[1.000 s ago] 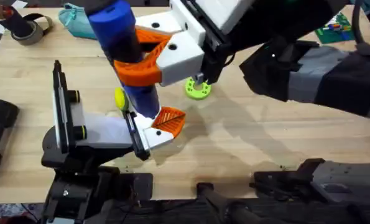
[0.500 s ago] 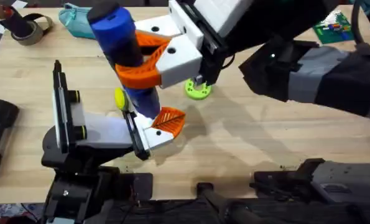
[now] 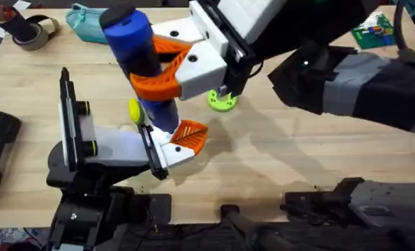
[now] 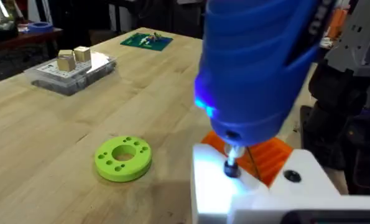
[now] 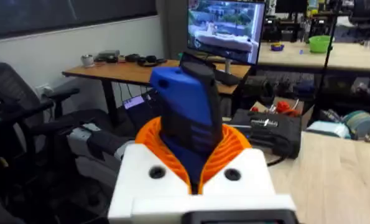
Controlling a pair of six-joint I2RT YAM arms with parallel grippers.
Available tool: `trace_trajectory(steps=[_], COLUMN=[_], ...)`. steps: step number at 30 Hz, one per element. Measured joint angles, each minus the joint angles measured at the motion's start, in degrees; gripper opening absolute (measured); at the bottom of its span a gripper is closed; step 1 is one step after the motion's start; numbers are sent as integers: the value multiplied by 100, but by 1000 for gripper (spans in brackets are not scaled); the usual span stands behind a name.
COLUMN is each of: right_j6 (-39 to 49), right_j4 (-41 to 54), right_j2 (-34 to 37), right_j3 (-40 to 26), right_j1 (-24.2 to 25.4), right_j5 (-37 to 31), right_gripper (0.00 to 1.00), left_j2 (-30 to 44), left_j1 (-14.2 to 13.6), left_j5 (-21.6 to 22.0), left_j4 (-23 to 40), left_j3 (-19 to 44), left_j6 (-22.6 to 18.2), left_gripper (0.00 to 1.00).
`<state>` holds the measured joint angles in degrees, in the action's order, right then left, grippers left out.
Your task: Pick up the gripper from the table and insert it into the empty holder that is missing its gripper. Then pick up a screw, insert it into the mounting hole, and use the screwdriver to tighten it. Finally, clean up the table by picking up the vegetable and placing it into the bucket.
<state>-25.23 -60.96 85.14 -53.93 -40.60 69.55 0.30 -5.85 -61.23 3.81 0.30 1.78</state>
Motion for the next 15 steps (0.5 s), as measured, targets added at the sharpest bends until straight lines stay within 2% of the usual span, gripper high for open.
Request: trace_trajectory(steps=[15], right_j6=[4], right_j4=[154], right_j2=[0], right_j3=[10], right_j1=[0], right_j5=[14], right_gripper=[39], left_j2=[0], left_j1=[0], left_j5=[-1], left_j4=[10], left_j3=[0], left_j6=[1], left_gripper=[17])
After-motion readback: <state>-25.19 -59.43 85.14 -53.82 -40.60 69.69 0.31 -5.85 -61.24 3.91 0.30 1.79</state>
